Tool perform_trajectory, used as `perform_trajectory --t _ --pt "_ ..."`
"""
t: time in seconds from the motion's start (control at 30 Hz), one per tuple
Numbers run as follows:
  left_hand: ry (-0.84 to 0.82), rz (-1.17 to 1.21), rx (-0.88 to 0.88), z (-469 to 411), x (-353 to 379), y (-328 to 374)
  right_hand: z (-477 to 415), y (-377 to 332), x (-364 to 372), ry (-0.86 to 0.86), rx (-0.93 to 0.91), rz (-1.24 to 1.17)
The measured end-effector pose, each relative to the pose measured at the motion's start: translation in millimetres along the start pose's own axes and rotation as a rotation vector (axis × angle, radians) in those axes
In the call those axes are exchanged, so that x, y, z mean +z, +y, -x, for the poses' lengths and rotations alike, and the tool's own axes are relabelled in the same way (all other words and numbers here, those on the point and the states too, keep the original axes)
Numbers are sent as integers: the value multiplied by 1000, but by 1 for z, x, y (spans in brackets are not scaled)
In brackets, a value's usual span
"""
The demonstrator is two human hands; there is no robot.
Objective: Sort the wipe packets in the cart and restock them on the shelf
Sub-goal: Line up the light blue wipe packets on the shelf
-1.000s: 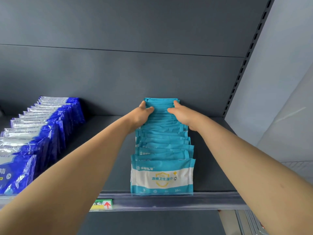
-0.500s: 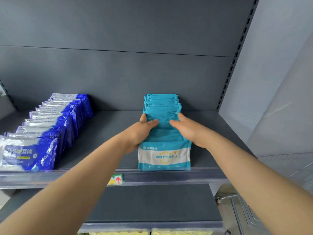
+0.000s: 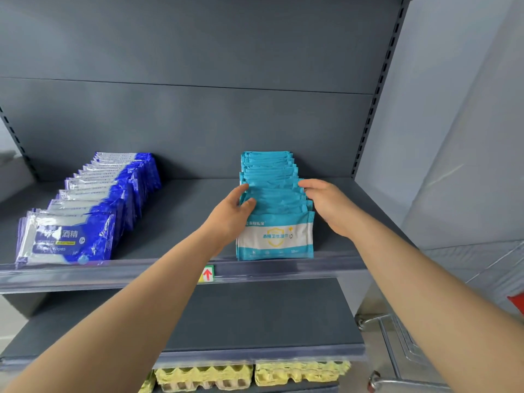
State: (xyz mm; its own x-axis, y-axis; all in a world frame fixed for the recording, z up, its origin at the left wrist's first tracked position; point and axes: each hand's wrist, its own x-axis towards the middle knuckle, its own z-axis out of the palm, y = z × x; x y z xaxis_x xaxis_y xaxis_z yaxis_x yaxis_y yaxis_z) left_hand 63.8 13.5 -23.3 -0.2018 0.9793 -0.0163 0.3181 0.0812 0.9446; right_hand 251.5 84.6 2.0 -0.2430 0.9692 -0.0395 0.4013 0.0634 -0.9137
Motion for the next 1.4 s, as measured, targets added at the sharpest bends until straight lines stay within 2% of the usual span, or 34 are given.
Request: perform_trajectory --t 0.1,0.27,0.3,0.37,0.43,0.53,0.6,0.77,0.87,0.97,1.1,1.27,1.4 --pt "24 -80 10 4 1 1 1 -3 4 -78 21 -112" --pt "43 -79 -10 6 3 2 8 -6 6 -120 -41 -101" --pt "47 -53 -9 8 3 2 10 -5 5 -120 -58 -19" --pt "62 -48 22 16 5 0 15 -1 4 -126 -123 299" --pt "75 -181 90 24 9 -1 21 4 6 -131 -223 515" --pt "121 -419 141 25 17 -6 24 11 11 -115 -327 630" --pt "153 -457 146 22 21 -8 22 14 13 -97 -365 772" --pt "220 -556 185 26 13 -2 23 4 8 58 -469 907" --pt "366 -763 296 36 -8 5 30 -17 9 105 -616 993" --pt "434 -971 381 45 -36 11 38 -36 25 117 -683 999" --pt "475 -1053 397 60 -79 5 46 -55 64 107 -717 949" --pt "501 -1137 380 78 -154 -26 53 -84 138 93 -770 949" --pt "431 -1203 248 92 -231 -53 63 -110 206 32 -772 928"
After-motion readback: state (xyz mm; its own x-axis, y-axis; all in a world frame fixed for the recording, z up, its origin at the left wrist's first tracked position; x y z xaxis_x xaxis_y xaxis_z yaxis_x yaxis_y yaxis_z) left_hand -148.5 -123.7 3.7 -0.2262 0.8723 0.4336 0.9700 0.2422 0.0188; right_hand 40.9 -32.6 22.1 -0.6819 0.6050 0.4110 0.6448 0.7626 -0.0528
